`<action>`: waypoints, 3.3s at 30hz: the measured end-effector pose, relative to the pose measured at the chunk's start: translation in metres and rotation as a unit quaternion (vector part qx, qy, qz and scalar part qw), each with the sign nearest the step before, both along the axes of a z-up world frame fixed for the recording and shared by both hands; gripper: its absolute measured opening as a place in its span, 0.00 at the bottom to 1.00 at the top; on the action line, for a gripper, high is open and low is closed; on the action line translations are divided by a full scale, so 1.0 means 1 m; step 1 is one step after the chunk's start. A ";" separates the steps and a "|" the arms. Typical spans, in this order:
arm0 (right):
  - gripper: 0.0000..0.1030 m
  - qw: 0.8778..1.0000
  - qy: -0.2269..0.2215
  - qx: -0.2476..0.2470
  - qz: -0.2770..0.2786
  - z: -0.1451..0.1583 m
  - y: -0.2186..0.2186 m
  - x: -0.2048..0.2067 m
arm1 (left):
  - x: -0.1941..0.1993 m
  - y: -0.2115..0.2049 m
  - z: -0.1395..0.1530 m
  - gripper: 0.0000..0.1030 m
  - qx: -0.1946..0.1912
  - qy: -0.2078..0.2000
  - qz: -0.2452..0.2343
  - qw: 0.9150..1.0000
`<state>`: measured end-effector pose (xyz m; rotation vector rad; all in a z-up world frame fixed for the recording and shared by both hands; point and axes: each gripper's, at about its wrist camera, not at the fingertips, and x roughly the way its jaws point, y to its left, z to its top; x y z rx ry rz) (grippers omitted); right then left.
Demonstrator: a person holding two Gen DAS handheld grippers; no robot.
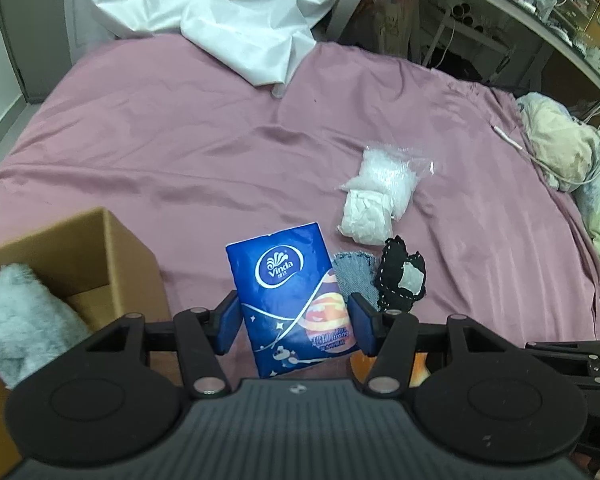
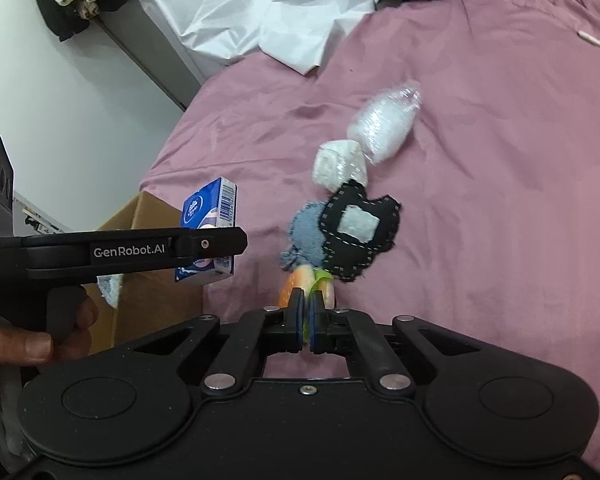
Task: Organize soft objects
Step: 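Carry the tissue pack and burger plush over the box with both grippers, then open both grippers to drop the tissue pack and burger into the box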
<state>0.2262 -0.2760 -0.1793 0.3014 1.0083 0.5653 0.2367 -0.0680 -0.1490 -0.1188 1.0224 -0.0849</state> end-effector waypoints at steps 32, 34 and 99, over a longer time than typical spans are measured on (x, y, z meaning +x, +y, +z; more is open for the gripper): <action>0.31 0.991 -0.020 -0.131 0.008 -0.032 0.058 -0.002 | -0.061 0.063 0.039 0.54 -0.015 -0.051 0.039 0.998; 0.29 0.991 -0.025 -0.128 0.011 -0.026 0.059 -0.003 | -0.063 0.068 0.038 0.54 -0.018 -0.051 0.042 0.998; 1.00 0.980 -0.170 -0.082 0.059 0.084 0.169 -0.047 | -0.141 0.169 0.045 0.85 -0.049 -0.092 0.136 0.985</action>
